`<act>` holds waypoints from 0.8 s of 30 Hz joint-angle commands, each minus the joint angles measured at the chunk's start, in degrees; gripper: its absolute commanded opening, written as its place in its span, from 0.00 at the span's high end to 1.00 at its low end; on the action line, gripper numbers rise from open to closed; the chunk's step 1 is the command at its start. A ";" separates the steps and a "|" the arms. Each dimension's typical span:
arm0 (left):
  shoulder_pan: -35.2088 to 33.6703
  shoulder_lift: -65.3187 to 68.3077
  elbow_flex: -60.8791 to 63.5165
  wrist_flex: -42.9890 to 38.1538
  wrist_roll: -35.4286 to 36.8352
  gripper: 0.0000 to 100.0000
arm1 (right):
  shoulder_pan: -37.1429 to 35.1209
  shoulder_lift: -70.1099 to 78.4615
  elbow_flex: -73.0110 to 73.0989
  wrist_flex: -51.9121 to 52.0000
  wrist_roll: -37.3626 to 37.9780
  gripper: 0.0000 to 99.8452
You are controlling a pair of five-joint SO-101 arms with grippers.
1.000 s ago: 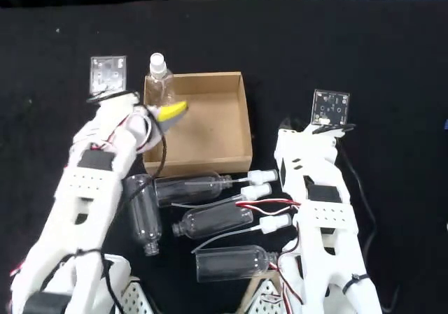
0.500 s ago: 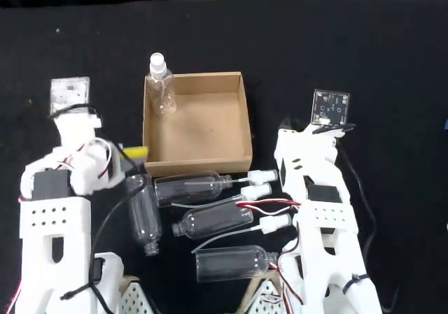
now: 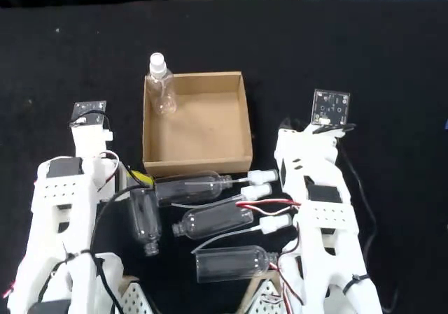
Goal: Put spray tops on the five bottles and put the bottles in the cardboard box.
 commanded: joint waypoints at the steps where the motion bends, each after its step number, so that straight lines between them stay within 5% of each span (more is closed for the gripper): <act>1: -3.74 3.16 0.92 -2.90 0.62 0.62 | 0.97 -1.63 -0.57 -1.76 0.09 0.96; 15: -37.58 4.31 -3.12 -10.20 -20.84 0.62 | 1.05 -1.63 -0.66 -1.76 0.09 0.96; 20: -34.24 4.13 -16.84 2.64 -28.22 0.62 | 1.05 -1.63 -0.75 -1.76 0.09 0.96; 24: -22.55 4.31 -26.59 20.48 -44.75 0.62 | 1.05 -1.63 -0.75 -1.76 0.09 0.96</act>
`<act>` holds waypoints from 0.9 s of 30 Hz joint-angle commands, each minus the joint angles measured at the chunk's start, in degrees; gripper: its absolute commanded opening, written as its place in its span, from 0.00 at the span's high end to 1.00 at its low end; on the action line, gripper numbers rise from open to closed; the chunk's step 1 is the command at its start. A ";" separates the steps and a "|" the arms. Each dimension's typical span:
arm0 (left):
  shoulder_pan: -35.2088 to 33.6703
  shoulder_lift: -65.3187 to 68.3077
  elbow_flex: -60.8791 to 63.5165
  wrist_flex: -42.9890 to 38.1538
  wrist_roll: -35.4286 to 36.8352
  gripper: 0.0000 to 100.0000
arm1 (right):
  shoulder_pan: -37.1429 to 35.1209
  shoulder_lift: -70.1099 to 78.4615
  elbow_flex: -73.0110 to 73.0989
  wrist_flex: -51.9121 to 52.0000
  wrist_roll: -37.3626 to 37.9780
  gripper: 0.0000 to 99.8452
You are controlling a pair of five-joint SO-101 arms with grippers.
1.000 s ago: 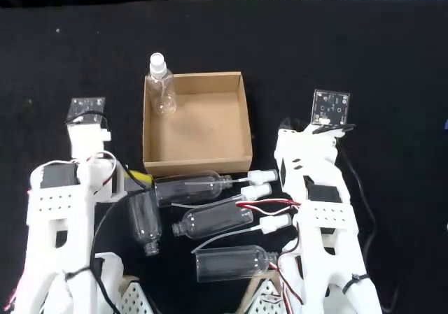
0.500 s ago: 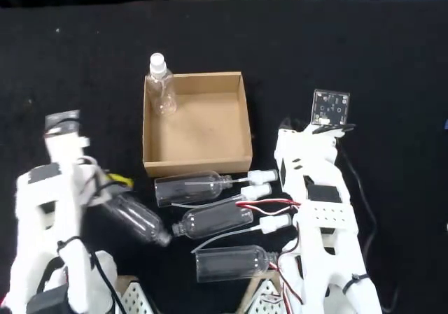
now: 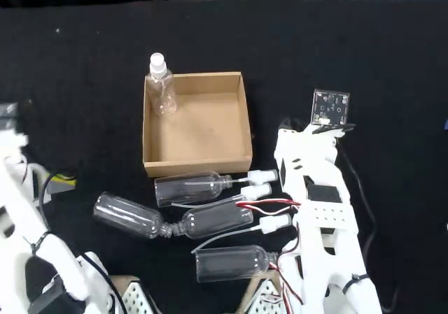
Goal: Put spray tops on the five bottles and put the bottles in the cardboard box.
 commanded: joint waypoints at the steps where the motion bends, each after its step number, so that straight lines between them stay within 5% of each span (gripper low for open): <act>1: 14.11 -0.62 -11.82 19.34 -19.34 0.62 | 1.14 -1.63 -0.75 -1.76 0.09 0.96; 5: 27.21 -0.79 -10.59 26.11 -31.56 0.62 | 1.41 -1.63 -0.66 -1.76 0.09 0.96; 11: 41.10 -0.79 -1.01 21.89 -32.88 0.62 | 1.41 -1.63 -0.66 -1.76 0.09 0.96; 27: 43.91 -0.79 21.14 -7.56 -32.88 0.62 | 1.41 -1.63 -0.66 -1.76 0.18 0.96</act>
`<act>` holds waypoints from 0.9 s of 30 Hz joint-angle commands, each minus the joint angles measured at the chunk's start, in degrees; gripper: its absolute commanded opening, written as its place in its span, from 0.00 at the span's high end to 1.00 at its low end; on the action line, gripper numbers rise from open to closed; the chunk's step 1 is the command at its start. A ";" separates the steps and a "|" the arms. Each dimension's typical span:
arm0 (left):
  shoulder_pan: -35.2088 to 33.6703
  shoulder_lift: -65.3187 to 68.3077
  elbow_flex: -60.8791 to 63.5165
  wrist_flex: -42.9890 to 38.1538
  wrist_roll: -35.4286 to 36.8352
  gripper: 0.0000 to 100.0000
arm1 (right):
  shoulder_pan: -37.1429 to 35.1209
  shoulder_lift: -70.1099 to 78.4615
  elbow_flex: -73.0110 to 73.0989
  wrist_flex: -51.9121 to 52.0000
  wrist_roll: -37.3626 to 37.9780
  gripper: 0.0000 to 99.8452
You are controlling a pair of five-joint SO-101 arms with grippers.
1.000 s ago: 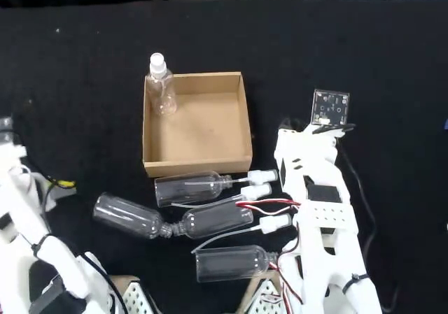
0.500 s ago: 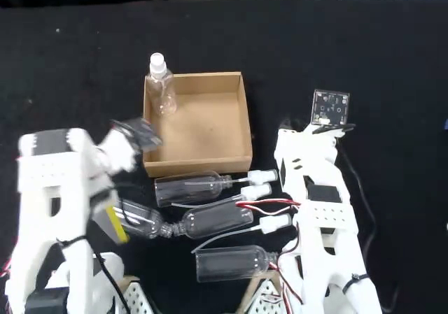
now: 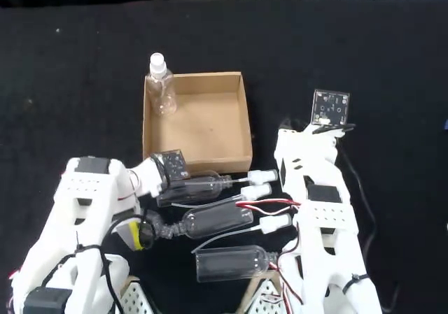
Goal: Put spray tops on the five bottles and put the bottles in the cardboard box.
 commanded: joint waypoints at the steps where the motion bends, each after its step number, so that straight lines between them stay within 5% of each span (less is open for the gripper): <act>1: 0.13 -0.70 3.38 -5.27 -0.70 0.62 | 1.41 -1.63 -0.66 -1.76 0.18 0.96; 12: 0.75 -0.79 4.26 -4.22 -1.23 0.82 | 1.41 -1.63 -0.66 -1.76 0.18 0.96; 22: -2.15 -0.79 -8.31 18.11 -12.66 0.84 | 1.41 -1.63 -0.66 -1.76 0.18 0.96; 27: -11.38 -0.18 -20.09 20.84 -12.66 0.84 | 1.41 -1.63 -0.66 -1.76 0.18 0.96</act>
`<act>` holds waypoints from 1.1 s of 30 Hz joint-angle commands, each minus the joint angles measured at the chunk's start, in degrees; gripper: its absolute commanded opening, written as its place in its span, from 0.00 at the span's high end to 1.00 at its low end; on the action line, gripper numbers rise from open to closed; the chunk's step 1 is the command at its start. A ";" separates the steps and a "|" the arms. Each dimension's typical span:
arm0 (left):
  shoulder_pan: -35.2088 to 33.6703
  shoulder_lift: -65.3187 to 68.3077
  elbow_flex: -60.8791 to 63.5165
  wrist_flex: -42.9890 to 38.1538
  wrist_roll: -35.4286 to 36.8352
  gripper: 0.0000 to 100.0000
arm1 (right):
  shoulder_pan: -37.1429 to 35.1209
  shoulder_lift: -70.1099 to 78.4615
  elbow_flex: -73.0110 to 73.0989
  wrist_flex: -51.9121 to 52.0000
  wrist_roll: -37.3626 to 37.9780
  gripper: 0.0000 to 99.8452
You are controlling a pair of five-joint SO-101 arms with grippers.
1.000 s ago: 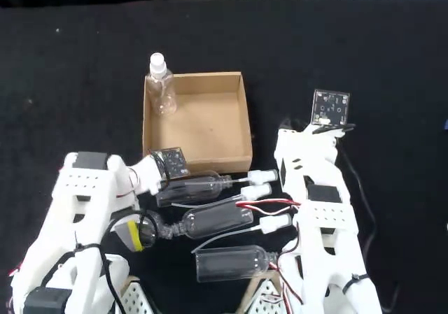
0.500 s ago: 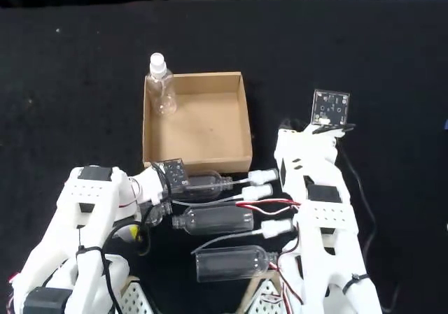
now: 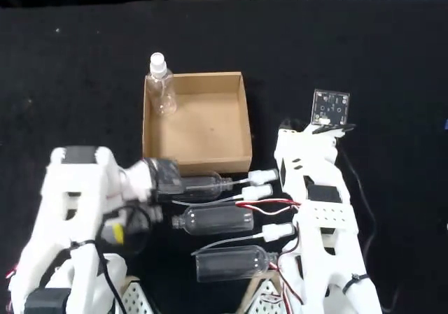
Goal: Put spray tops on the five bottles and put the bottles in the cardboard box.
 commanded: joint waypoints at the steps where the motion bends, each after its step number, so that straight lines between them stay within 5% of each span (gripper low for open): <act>1: -9.71 -0.09 -12.44 1.93 -0.79 0.84 | 1.41 -1.63 -0.66 -1.76 0.18 0.96; 7: -26.95 0.00 -16.22 2.11 0.70 0.84 | 1.41 -1.63 -0.66 -1.76 0.18 0.96; 10: -36.26 0.18 -14.37 0.79 8.70 0.84 | 1.23 -1.63 -0.84 -1.76 0.18 0.96; 15: -47.60 7.65 -9.10 -15.12 21.71 0.84 | 0.97 -1.63 -0.92 -1.85 0.18 0.96; 19: -53.58 19.52 -8.75 -27.34 23.65 0.84 | 0.97 -1.63 -0.75 -1.85 0.18 0.96; 25: -55.60 27.43 -19.03 -18.99 23.56 0.83 | 0.97 -1.63 -0.66 -1.85 0.18 0.96; 29: -55.25 29.45 -28.62 -9.76 23.47 0.69 | 1.05 -1.63 -0.57 -1.85 0.18 0.96; 33: -54.46 31.74 -34.68 -8.88 22.68 0.63 | 1.05 -1.63 -0.57 -1.85 0.18 0.96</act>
